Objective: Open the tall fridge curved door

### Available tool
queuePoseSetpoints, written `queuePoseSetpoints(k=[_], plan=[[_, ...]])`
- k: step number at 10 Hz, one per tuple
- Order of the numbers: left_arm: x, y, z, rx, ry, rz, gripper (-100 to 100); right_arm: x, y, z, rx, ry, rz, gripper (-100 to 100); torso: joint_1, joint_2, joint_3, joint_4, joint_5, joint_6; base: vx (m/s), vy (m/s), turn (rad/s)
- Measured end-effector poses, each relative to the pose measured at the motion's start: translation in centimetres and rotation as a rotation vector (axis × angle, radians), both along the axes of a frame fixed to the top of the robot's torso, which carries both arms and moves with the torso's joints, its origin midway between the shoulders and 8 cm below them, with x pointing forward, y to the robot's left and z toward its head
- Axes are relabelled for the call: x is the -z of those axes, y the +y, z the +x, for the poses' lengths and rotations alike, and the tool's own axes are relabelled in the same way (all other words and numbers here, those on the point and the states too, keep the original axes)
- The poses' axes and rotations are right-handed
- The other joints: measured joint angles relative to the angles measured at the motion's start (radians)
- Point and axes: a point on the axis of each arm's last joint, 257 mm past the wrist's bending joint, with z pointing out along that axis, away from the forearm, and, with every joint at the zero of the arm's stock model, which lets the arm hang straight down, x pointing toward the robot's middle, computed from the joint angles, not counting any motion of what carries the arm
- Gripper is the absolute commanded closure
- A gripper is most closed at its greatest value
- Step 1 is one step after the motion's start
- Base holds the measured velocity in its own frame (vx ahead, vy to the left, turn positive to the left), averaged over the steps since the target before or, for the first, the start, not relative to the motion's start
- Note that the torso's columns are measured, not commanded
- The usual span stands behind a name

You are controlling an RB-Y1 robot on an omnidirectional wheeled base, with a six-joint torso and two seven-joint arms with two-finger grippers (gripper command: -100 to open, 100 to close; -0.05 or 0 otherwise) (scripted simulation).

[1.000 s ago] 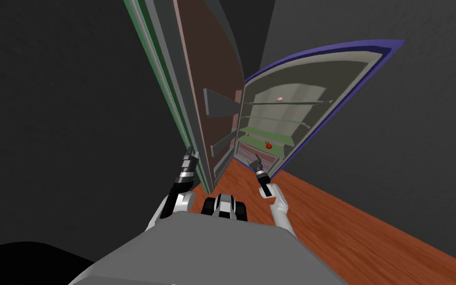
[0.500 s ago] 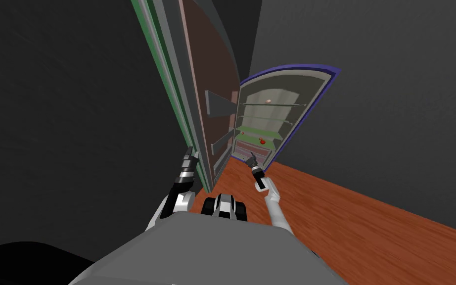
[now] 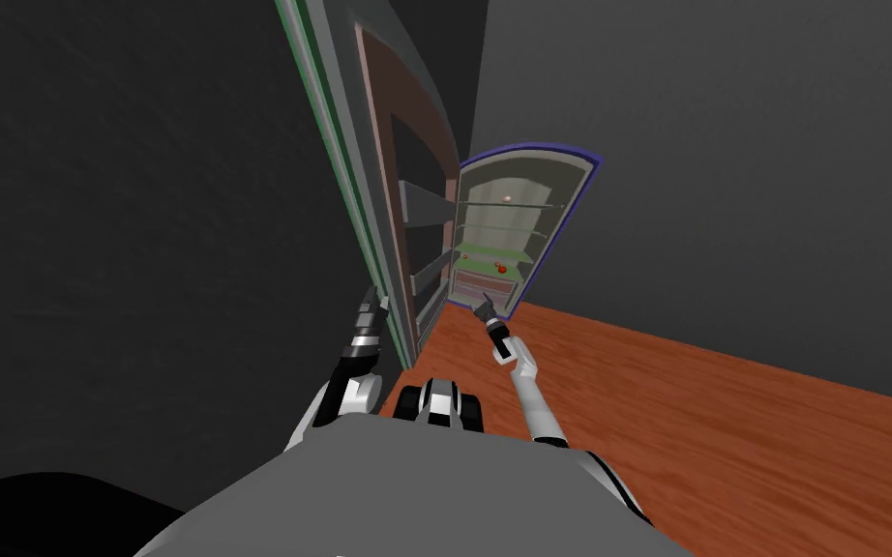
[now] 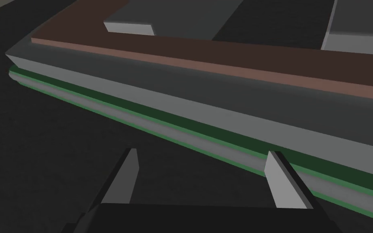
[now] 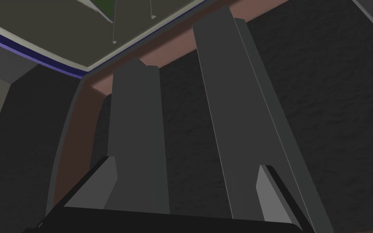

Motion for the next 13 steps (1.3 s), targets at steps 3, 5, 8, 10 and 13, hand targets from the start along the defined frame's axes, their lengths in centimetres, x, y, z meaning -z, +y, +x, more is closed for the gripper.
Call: queuePoseSetpoints(k=[3, 5, 8, 10, 13], plan=[[0.0, 0.0, 0.0, 0.0, 0.0, 0.0, 0, 0.0, 1.5, 1.2, -0.025, 0.016, -0.006, -100, 0.001, -0.001, -0.001, 0.0, 0.0, 0.0, -0.133, 0.235, -0.258], [0.0, 0.0, 0.0, 0.0, 0.0, 0.0, 0, -0.1, 2.2, 2.2, -0.038, 0.025, -0.016, -100, 0.002, 0.001, 0.001, 0.0, 0.0, 0.0, -0.168, 0.227, -0.284], [0.0, 0.0, 0.0, 0.0, 0.0, 0.001, 0, -0.6, 2.4, 2.9, -0.042, 0.027, -0.029, -100, -0.004, -0.008, -0.005, -0.002, -0.001, 0.0, -0.015, 0.061, 0.007], [0.0, 0.0, 0.0, 0.0, 0.0, 0.001, 0, -1.3, 2.2, 3.5, -0.04, 0.026, -0.033, -100, 0.0, 0.001, 0.0, 0.0, 0.0, 0.0, -0.054, -0.001, 0.063], [0.0, 0.0, 0.0, 0.0, 0.0, 0.001, 0, -3.0, 1.7, 5.1, -0.029, 0.029, -0.034, -100, 0.002, 0.002, 0.001, 0.001, 0.001, 0.0, -0.062, -0.013, 0.041]])
